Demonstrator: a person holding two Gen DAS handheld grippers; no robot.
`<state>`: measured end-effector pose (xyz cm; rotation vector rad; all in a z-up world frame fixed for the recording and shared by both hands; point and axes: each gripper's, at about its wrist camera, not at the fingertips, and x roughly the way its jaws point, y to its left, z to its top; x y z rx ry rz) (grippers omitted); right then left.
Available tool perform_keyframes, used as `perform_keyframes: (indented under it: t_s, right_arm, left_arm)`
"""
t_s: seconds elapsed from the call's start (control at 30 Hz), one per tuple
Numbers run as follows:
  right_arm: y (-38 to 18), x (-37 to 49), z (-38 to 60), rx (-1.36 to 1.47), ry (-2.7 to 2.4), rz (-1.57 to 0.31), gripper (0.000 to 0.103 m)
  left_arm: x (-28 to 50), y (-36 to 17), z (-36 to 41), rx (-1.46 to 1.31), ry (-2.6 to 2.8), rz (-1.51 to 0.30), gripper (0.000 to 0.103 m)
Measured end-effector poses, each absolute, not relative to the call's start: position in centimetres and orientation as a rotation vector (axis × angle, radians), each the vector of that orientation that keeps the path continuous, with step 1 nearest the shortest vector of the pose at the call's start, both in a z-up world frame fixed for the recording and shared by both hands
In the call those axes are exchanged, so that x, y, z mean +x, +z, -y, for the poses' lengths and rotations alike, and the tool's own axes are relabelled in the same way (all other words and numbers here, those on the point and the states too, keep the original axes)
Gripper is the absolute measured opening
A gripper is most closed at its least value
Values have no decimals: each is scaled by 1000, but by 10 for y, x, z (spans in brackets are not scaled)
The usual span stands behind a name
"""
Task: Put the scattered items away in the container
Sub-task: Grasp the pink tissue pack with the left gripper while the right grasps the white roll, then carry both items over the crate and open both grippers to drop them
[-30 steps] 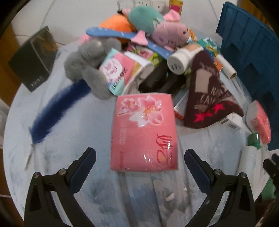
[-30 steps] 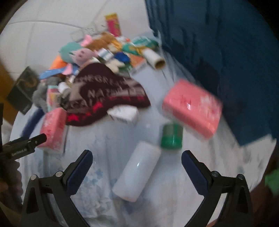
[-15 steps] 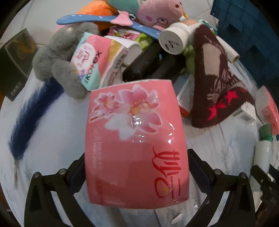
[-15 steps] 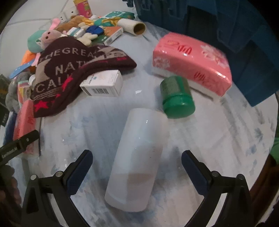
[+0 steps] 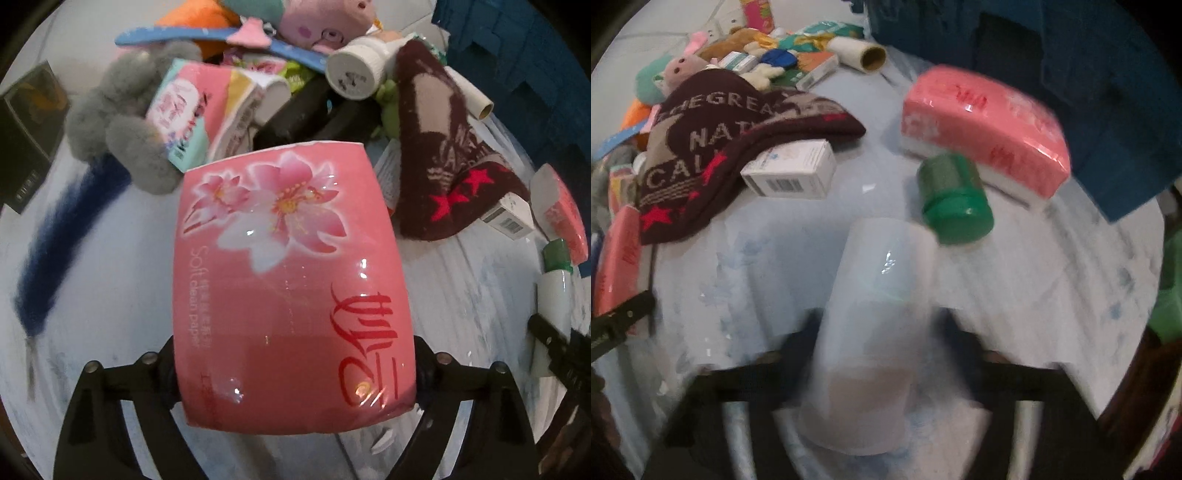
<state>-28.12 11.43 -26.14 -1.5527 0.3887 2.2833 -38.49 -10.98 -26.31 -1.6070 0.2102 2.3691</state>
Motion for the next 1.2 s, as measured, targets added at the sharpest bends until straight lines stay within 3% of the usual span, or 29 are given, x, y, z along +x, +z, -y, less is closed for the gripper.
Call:
perform_keyframes:
  t_s: [0.3, 0.7, 0.97, 1.2]
  right_arm:
    - [-227, -270, -96, -1524, 2407, -409, 46]
    - [-74, -285, -119, -1201, 2716, -274, 46]
    - [47, -261, -205, -858, 2930, -205, 47]
    - [100, -225, -347, -719, 2973, -96, 47]
  left_arm:
    - [-364, -202, 106, -1403, 2423, -221, 88]
    - [-356, -101, 61, -1168, 2518, -137, 88]
    - [-344, -15, -34, -923, 2617, -85, 88]
    - [-327, 38, -167, -824, 2650, -31, 88]
